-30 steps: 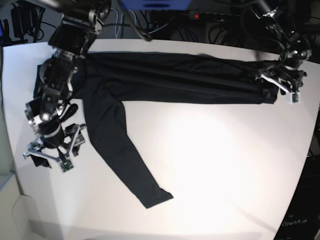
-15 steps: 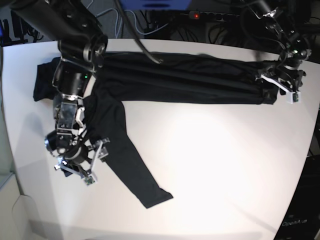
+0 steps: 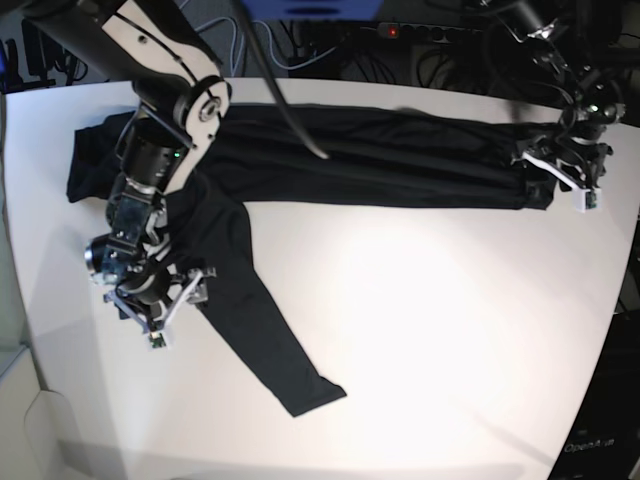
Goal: Fold the T-shirt properly
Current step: 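Move the right gripper to the extended sleeve and grasp it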
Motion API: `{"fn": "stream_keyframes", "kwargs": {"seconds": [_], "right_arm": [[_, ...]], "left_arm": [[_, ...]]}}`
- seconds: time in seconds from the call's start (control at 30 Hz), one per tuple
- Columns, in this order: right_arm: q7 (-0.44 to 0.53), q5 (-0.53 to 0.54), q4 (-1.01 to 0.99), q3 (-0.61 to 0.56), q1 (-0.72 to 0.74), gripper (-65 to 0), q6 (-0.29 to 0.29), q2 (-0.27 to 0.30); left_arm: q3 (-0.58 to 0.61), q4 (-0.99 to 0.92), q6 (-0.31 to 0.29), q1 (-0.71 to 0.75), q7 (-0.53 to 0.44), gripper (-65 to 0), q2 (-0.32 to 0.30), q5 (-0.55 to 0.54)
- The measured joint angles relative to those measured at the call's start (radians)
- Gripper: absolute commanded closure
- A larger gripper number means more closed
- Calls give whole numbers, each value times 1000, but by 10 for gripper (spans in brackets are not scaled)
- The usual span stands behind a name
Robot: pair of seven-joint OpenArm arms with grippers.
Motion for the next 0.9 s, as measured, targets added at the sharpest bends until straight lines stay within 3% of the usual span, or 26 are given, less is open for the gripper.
{"fn": "stream_keyframes", "kwargs": {"seconds": [0.3, 0.8, 0.9], "right_arm": [[0, 4, 0, 91, 8, -480, 0, -42], [72, 38, -125, 138, 30, -476, -8, -36], [69, 39, -126, 138, 31, -424, -8, -37]], "left_arm": [[0, -2, 0, 0, -1, -406, 0, -1], [0, -2, 0, 0, -1, -406, 0, -1], [0, -2, 0, 0, -1, -406, 0, -1]]}}
